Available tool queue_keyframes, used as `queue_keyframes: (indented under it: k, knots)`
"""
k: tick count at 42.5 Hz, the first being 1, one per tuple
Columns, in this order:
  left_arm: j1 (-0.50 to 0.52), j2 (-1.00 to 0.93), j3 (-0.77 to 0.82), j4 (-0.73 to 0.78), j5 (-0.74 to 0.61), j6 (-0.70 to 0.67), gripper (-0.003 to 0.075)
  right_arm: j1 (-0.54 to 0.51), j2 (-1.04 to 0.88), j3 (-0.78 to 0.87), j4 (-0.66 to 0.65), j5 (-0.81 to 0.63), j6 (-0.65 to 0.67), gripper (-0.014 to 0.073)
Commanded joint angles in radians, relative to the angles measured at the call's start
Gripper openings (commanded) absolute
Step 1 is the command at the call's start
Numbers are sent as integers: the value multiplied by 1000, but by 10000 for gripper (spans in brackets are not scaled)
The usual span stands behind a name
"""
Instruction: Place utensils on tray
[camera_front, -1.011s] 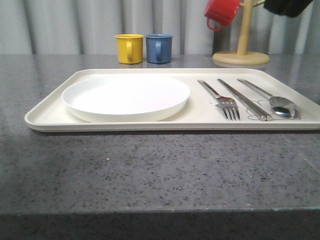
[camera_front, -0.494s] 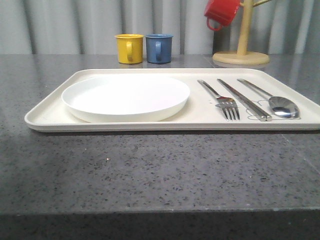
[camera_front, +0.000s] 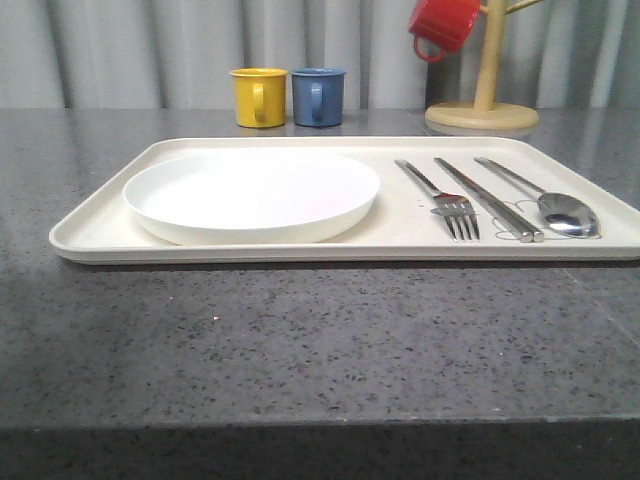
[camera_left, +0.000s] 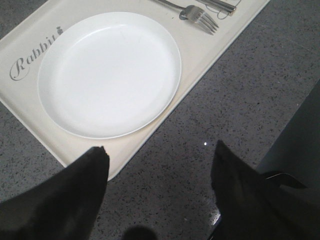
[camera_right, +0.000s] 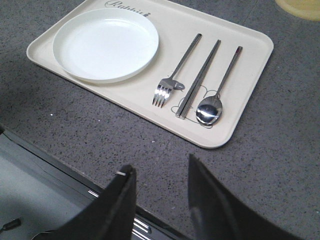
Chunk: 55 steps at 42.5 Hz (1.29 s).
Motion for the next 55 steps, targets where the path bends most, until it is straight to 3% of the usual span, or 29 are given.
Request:
queue_keyframes:
  k: [1,8,19,21,23,50,55]
  knots:
    - [-6,-12,-26,3,-61,19,442,-1,6,-21,-5,-78,-1,282]
    - [-6,-12,-26,3,-61,19,424,-1,6,-21,-5,-73,-1,266]
    - [-6,-12,-26,2,-74,19,88,-1,6,-21,-5,-60,-1,-74]
    - [-6,-12,-26,2,-76,19,22,-1,6,-21,-5,-60,-1,-122]
    - [-6,-12,-26,2,-79,19,-20,-1,6,-21,-5,-61,-1,-110]
    - [-6,-14,-26,2,-81,19,-20,-1,6,-21,-10,-61,-1,-115]
    - [48,-43,-15,-3,-87,19,-20,-1,6,-21,-10,-61,-1,-115]
